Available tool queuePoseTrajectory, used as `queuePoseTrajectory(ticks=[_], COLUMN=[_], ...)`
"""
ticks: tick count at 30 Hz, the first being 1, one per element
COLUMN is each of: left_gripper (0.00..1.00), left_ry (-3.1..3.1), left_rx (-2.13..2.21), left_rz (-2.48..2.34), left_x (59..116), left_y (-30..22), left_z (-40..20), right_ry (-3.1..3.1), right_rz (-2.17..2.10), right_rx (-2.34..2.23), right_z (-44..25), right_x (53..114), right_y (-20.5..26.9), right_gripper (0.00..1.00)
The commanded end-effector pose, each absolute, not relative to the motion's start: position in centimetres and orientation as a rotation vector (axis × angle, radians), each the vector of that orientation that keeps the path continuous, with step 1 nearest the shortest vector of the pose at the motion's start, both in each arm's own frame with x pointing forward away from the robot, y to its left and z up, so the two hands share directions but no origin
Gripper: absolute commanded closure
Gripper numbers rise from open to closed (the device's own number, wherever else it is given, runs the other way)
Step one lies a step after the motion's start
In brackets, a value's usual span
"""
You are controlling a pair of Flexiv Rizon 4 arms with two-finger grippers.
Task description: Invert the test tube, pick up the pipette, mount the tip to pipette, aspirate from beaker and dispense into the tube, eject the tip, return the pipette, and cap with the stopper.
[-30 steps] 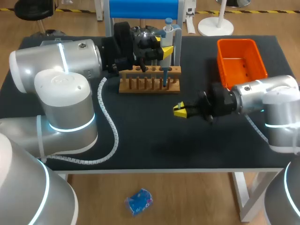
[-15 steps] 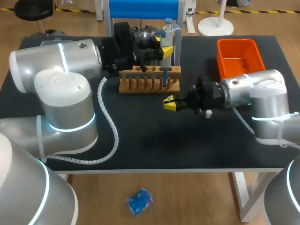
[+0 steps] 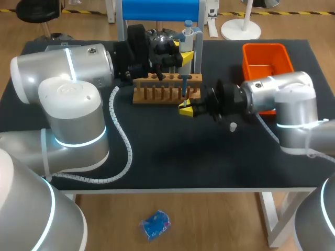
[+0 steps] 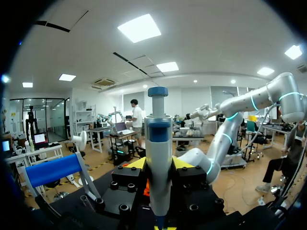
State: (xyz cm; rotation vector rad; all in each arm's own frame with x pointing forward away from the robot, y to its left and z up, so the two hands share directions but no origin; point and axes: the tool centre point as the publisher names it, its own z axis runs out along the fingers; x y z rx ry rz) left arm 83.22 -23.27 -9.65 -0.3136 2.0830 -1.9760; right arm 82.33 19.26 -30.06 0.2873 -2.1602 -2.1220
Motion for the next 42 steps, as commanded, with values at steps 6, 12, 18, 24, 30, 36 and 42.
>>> queuePoseTrajectory(ticks=[6, 12, 18, 24, 30, 36, 42], left_gripper=[1.0, 1.0, 1.0, 1.0, 1.0, 1.0, 1.0], left_ry=[2.072, 2.072, 2.072, 2.072, 2.072, 2.072, 2.072], left_rx=[-0.315, -0.315, -0.315, -0.315, -0.315, -0.315, -0.315], left_rz=[-1.98, -1.98, -1.98, -1.98, -1.98, -1.98, -1.98], left_x=[83.2, 83.2, 83.2, 83.2, 83.2, 83.2, 83.2], left_y=[-23.4, -23.4, -23.4, -23.4, -23.4, -23.4, -23.4], left_z=[-9.8, -9.8, -9.8, -9.8, -9.8, -9.8, -9.8], right_ry=[-2.166, -2.168, -2.169, -2.171, -2.174, -2.176, -2.176], right_rz=[-2.11, -2.105, -2.11, -2.117, -2.116, -2.102, -2.093], right_rx=[0.295, 0.305, 0.316, 0.328, 0.331, 0.316, 0.305], right_z=[-29.7, -29.4, -28.8, -28.4, -28.3, -28.6, -28.9], right_x=[82.9, 83.1, 83.1, 83.0, 83.0, 83.3, 83.4], right_y=[19.4, 19.7, 19.7, 19.6, 19.6, 19.6, 19.8], right_gripper=[1.0, 1.0, 1.0, 1.0, 1.0, 1.0, 1.0])
